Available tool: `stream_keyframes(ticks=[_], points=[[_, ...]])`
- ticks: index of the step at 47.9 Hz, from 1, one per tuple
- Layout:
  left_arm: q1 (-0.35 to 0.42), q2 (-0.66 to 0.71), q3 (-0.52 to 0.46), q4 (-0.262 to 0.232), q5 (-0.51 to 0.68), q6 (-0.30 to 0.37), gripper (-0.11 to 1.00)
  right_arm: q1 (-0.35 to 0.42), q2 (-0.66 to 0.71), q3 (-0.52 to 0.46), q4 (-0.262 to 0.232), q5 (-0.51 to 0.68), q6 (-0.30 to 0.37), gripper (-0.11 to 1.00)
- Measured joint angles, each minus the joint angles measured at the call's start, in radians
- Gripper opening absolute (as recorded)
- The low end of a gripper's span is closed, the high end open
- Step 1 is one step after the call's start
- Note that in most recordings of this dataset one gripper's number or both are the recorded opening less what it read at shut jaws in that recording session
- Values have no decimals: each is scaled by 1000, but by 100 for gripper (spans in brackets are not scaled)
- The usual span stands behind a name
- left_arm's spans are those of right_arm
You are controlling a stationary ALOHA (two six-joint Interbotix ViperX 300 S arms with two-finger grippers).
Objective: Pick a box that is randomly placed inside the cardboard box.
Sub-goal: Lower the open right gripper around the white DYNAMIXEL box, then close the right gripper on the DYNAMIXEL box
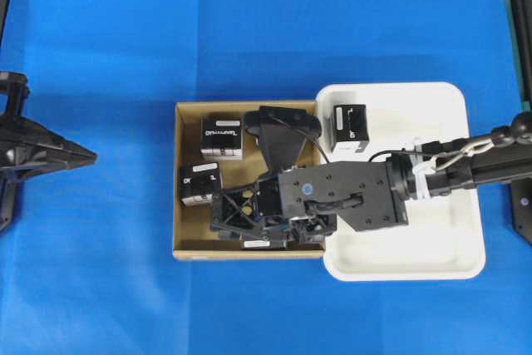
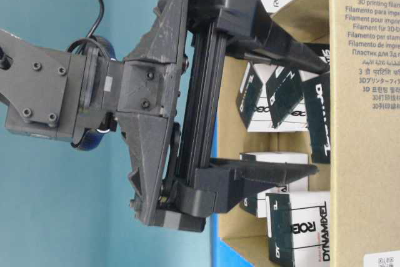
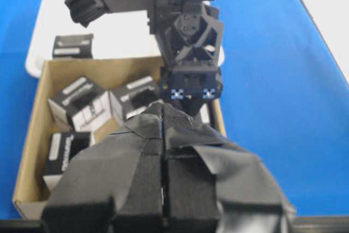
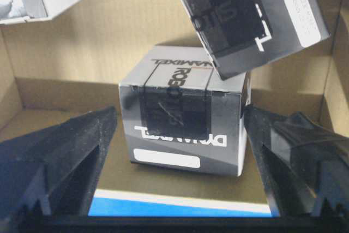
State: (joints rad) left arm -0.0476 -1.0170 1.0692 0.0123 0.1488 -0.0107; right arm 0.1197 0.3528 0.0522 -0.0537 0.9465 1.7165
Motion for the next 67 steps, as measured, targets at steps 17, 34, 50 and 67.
stream_keyframes(ticks=[17, 34, 50, 67], points=[[-3, 0, -2, 0, 0, 0, -7, 3, 6, 3, -2, -3, 2, 98], [-8, 0, -2, 0, 0, 0, -7, 3, 37, -3, -2, 12, 2, 98], [-8, 2, 0, 0, 0, 0, -7, 8, 63, -2, -3, 14, 2, 98], [-8, 2, 0, 0, 0, 0, -7, 11, 64, -18, 2, 66, 3, 74]])
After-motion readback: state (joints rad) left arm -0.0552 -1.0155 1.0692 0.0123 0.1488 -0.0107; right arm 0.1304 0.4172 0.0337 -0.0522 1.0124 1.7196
